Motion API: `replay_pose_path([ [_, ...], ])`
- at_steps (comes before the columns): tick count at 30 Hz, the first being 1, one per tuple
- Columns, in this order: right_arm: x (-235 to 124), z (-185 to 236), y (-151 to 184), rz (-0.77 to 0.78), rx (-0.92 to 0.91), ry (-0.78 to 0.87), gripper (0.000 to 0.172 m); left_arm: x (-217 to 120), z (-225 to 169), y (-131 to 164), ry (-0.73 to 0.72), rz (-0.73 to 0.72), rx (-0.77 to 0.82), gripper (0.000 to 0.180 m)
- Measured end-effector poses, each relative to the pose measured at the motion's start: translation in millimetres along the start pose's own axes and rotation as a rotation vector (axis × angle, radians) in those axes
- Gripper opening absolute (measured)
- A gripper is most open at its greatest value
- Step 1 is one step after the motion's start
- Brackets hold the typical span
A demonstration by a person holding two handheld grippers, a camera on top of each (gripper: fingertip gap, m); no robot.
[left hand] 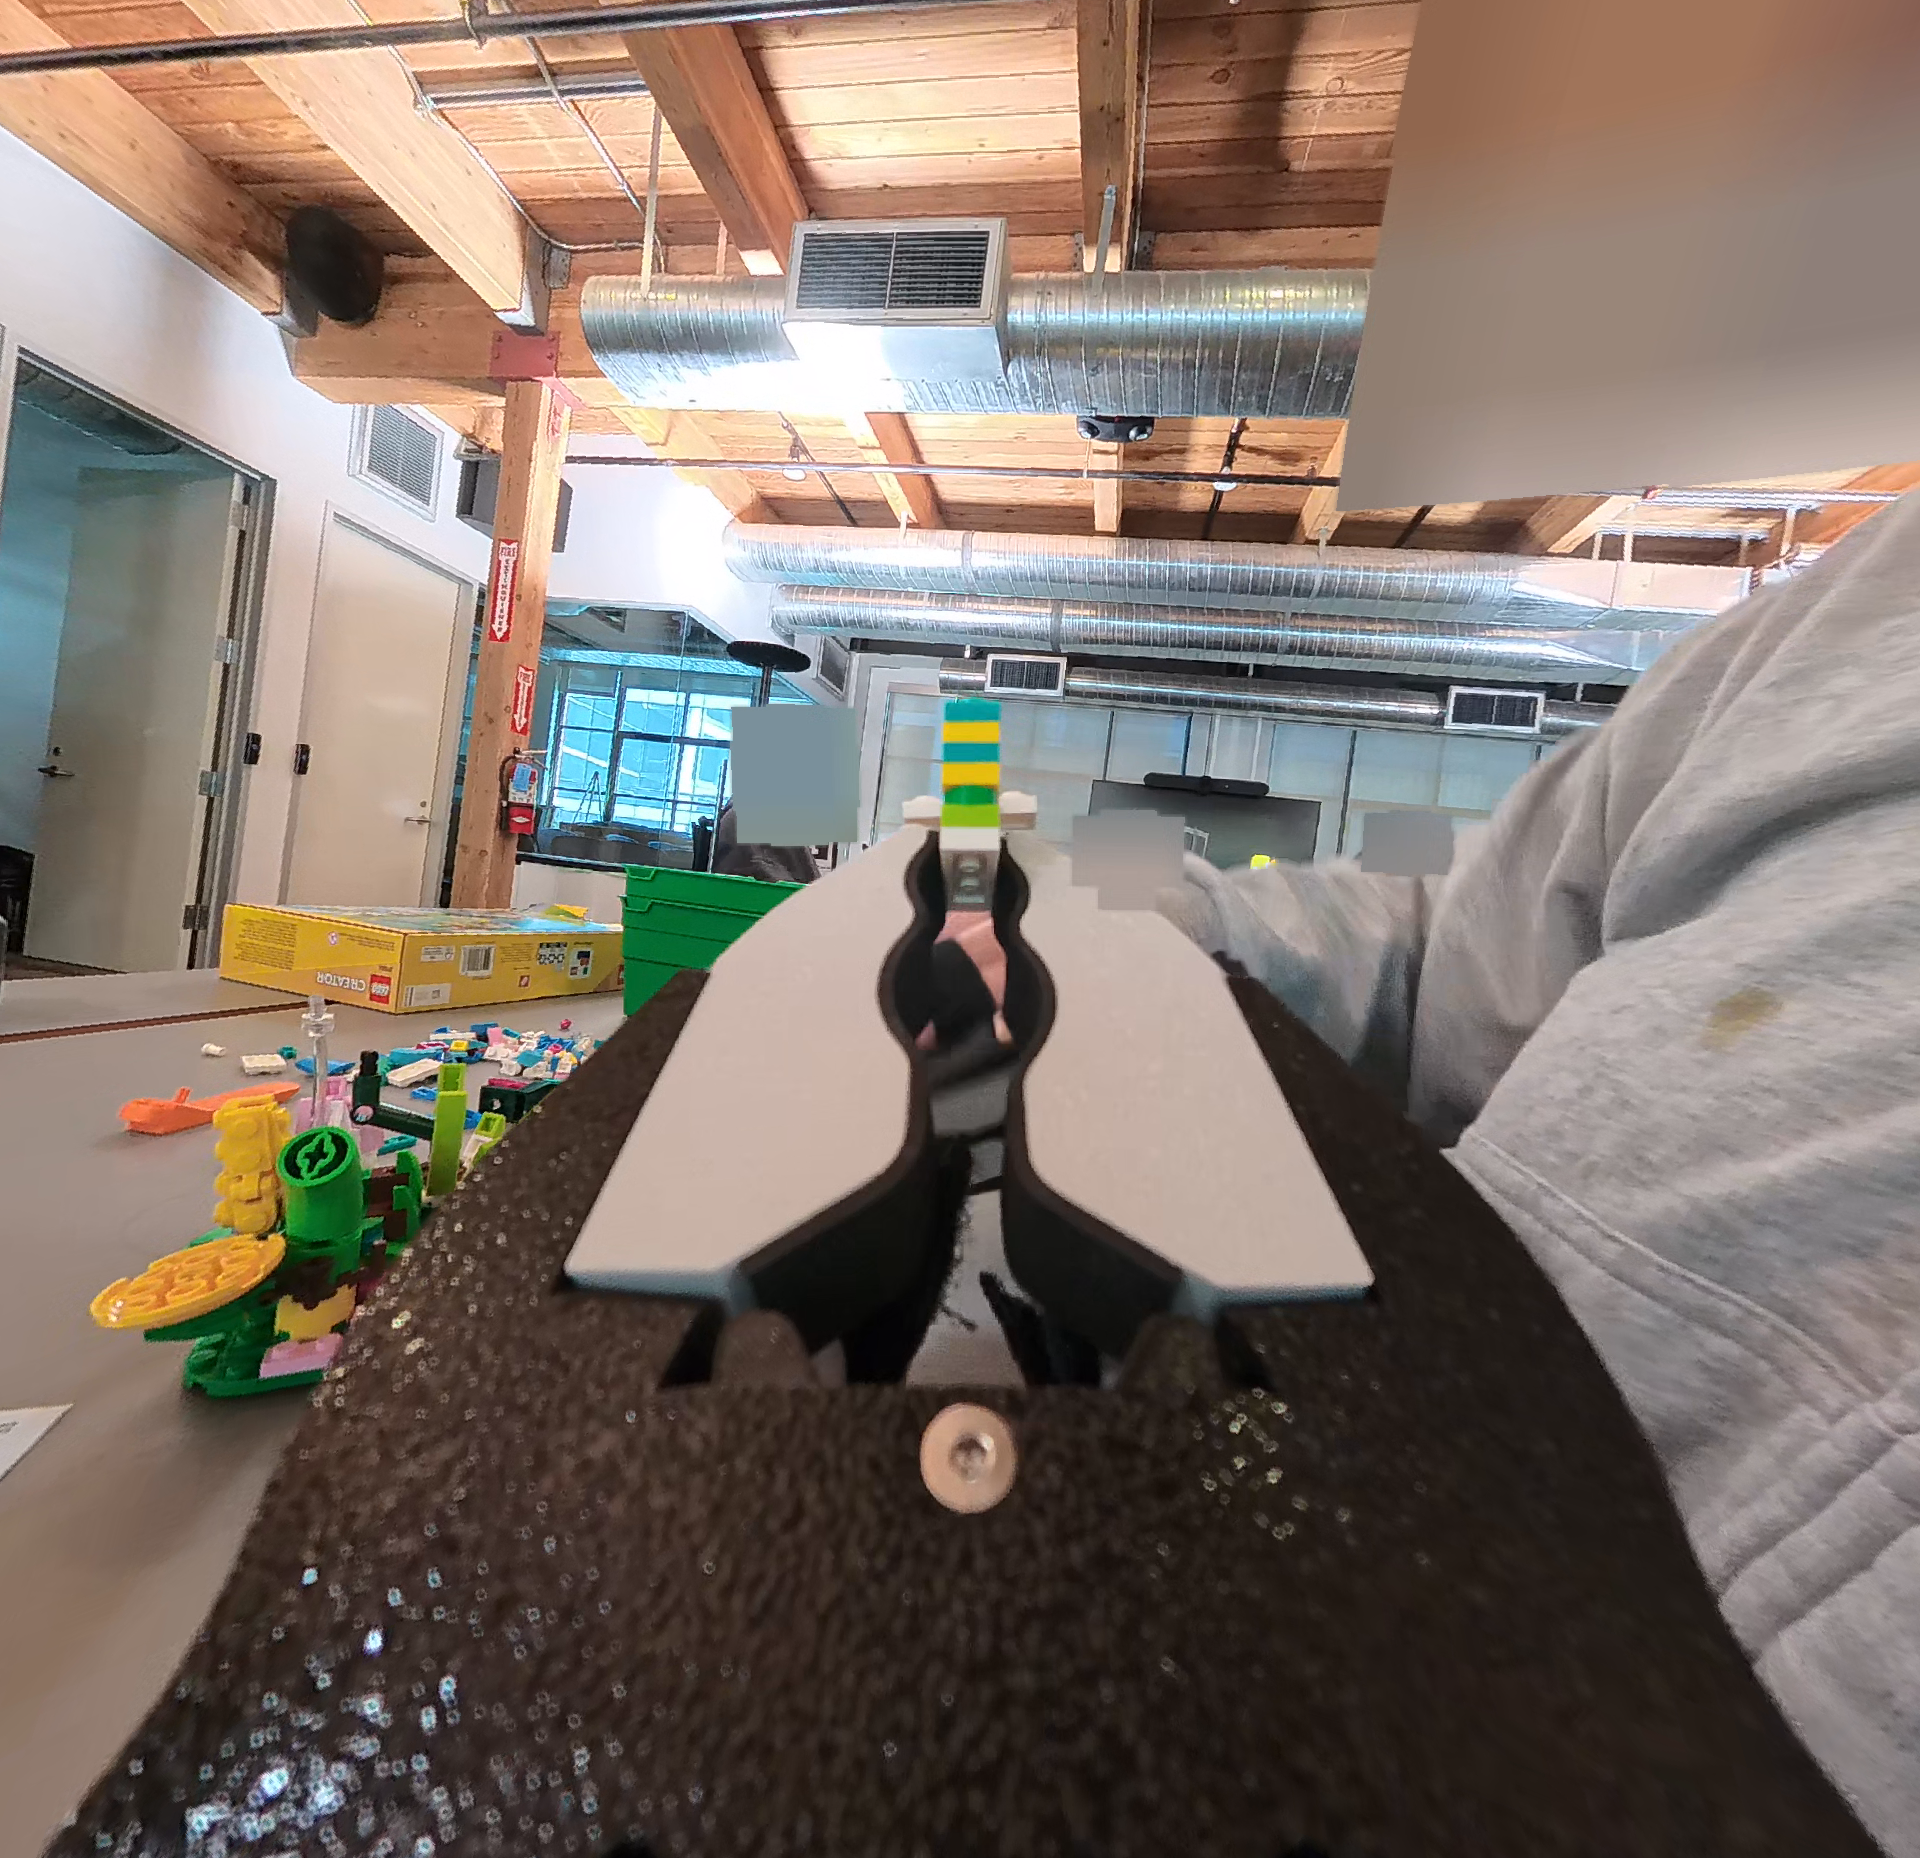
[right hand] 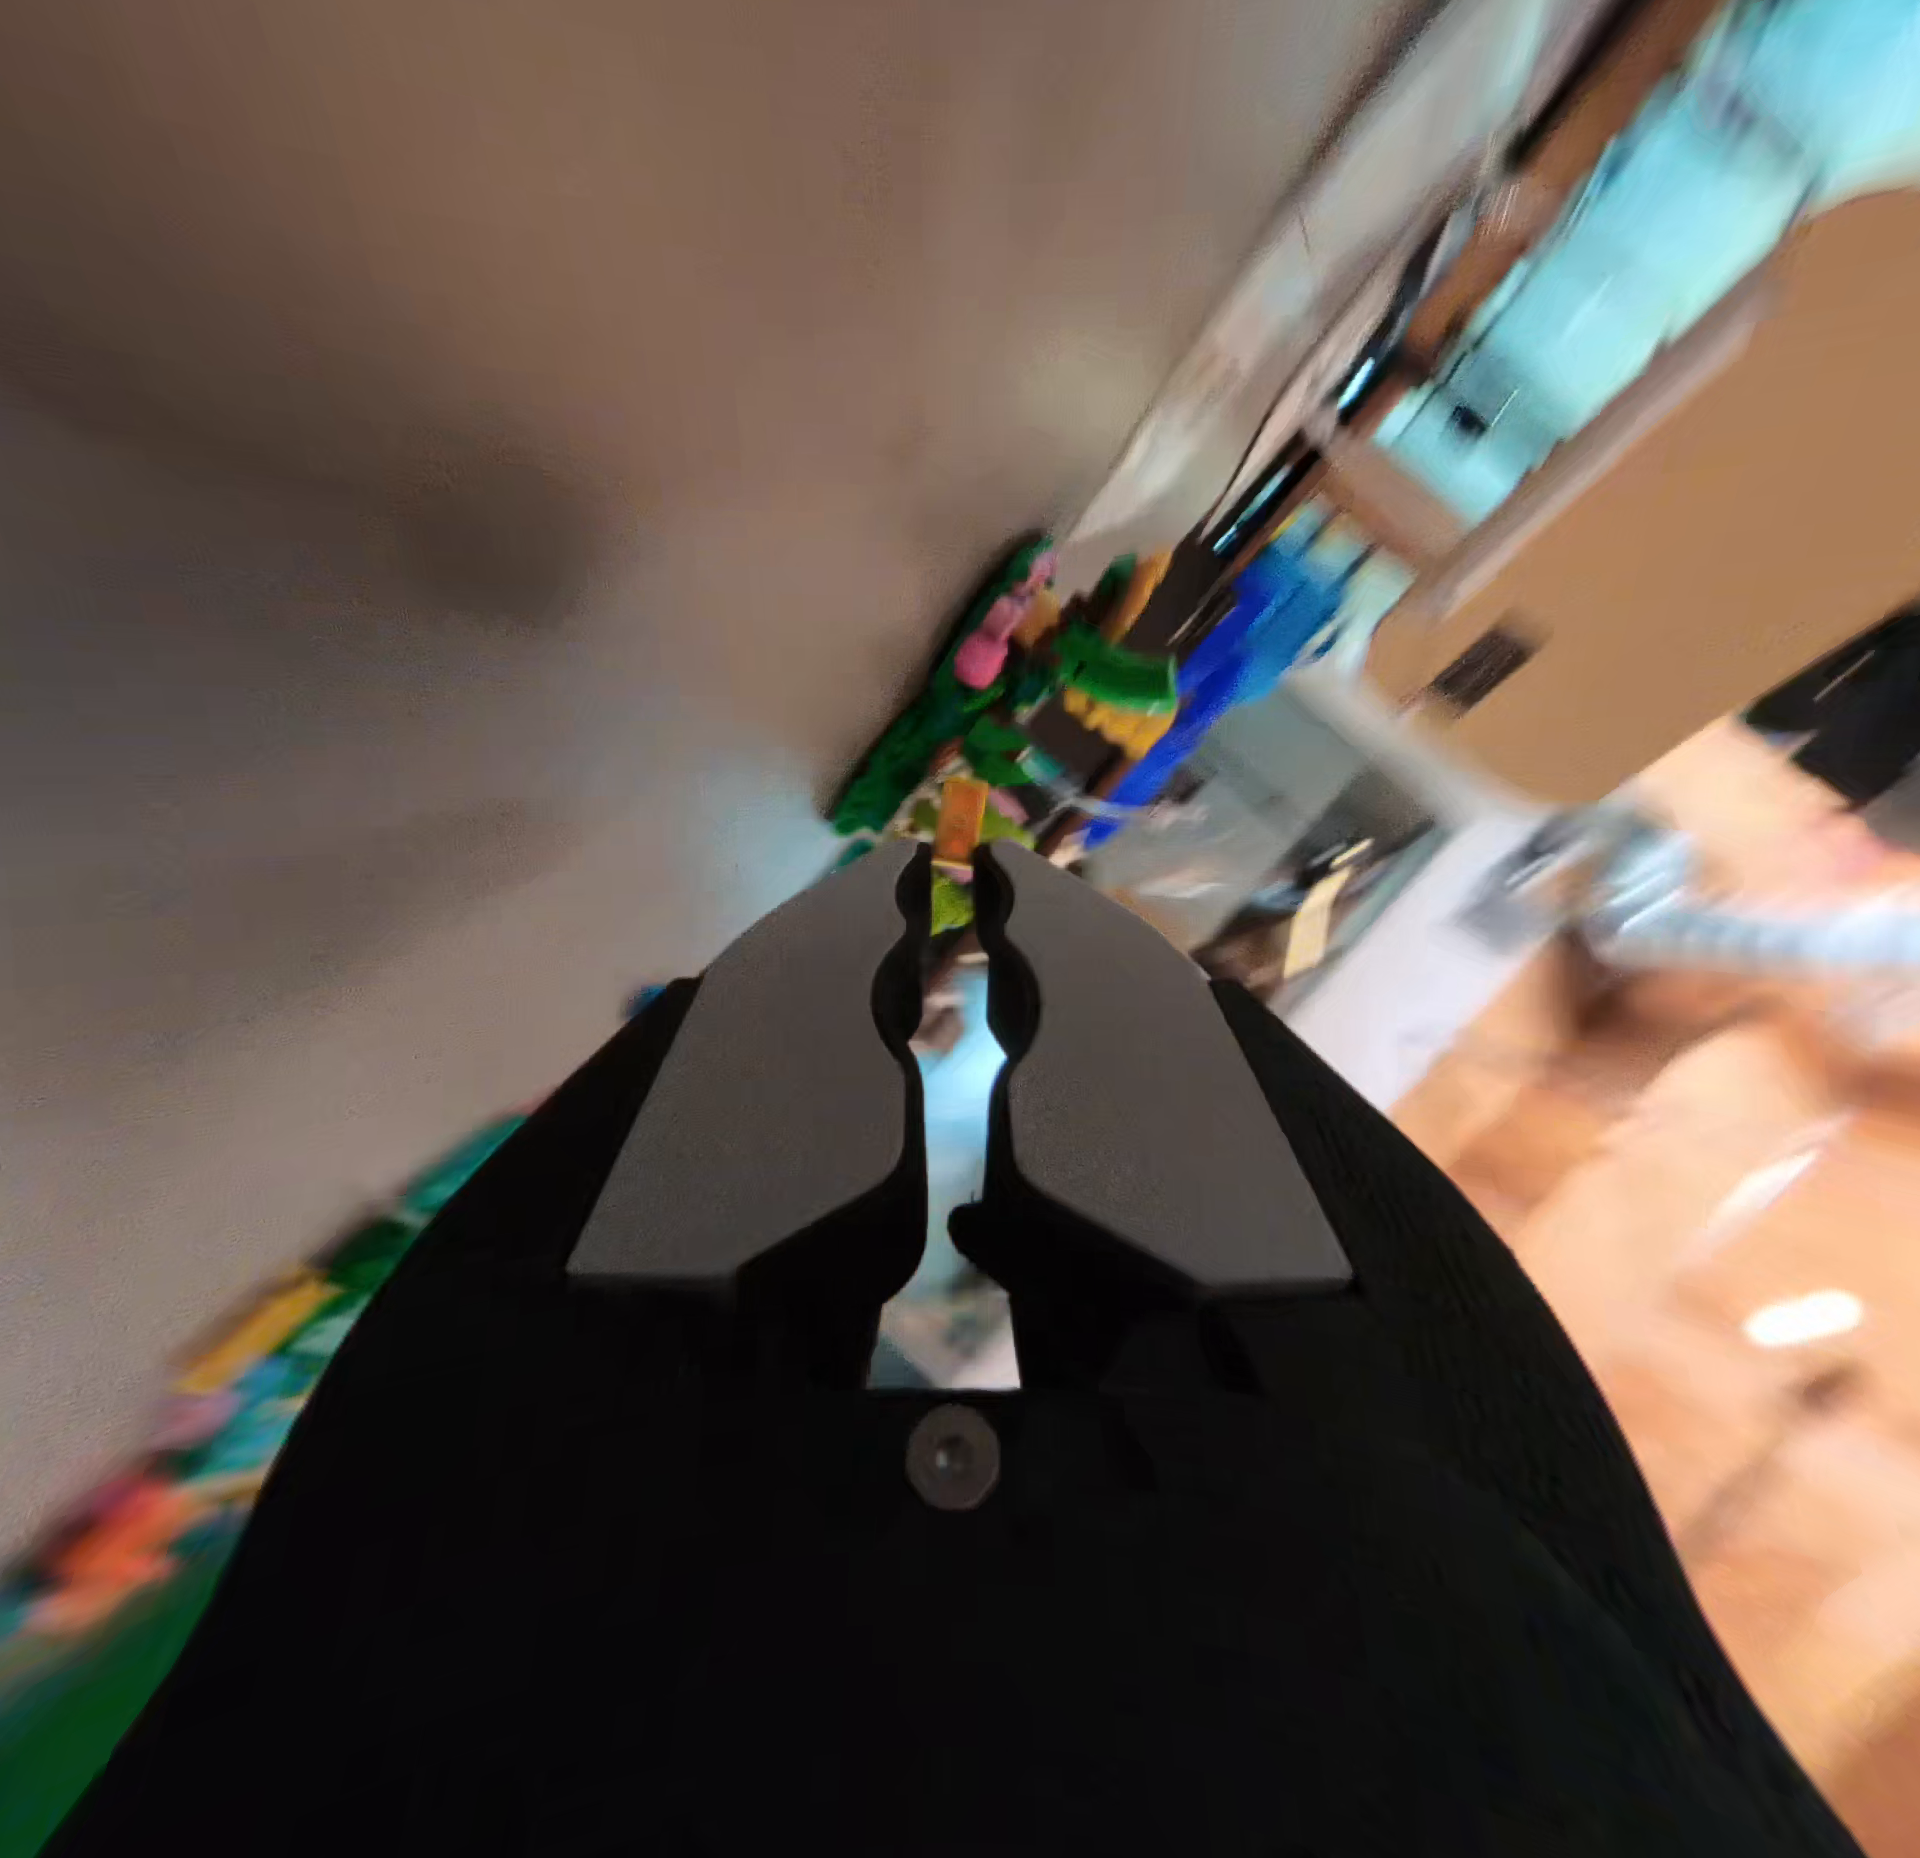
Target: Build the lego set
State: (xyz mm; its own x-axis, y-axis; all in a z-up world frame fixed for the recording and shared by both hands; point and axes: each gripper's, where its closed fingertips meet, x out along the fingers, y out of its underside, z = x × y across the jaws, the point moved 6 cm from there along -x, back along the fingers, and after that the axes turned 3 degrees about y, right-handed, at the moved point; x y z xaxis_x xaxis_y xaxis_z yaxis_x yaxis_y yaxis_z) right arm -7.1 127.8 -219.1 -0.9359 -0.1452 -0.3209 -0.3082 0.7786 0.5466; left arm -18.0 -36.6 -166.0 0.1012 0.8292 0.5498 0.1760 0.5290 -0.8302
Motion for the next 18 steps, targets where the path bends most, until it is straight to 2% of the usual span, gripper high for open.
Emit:
replay_pose_path([
  [2, 4, 11, -3, -0.052, -0.246, -0.026, 0.006, 0, 0, 0, -0.001, 0.0, 0.001, 0.008],
  [5, 6, 18, -5, -0.138, -0.462, -0.038, 0.006, 0, 0, 0, -0.002, 0.0, 0.001, 0.008],
  [7, 4, 18, -9, -0.205, -0.537, -0.039, 0.006, 0, 0, 0, -0.002, 0.0, 0.001, 0.008],
  [12, -4, 22, -20, -0.332, -0.636, -0.035, 0.006, 0, 0, 0, -0.001, -0.002, -0.003, 0.008],
  [14, -5, 22, -21, -0.331, -0.66, -0.012, 0.006, 0, 1, 0, -0.001, -0.003, -0.004, 0.008],
  [16, -6, 20, -21, -0.344, -0.595, -0.011, 0.006, 0, 1, 0, -0.001, -0.004, -0.006, 0.008],
  [18, -8, 18, -18, -0.32, -0.49, -0.048, 0.02, 0, 1, -1, -0.001, -0.007, -0.007, 0.008],
])
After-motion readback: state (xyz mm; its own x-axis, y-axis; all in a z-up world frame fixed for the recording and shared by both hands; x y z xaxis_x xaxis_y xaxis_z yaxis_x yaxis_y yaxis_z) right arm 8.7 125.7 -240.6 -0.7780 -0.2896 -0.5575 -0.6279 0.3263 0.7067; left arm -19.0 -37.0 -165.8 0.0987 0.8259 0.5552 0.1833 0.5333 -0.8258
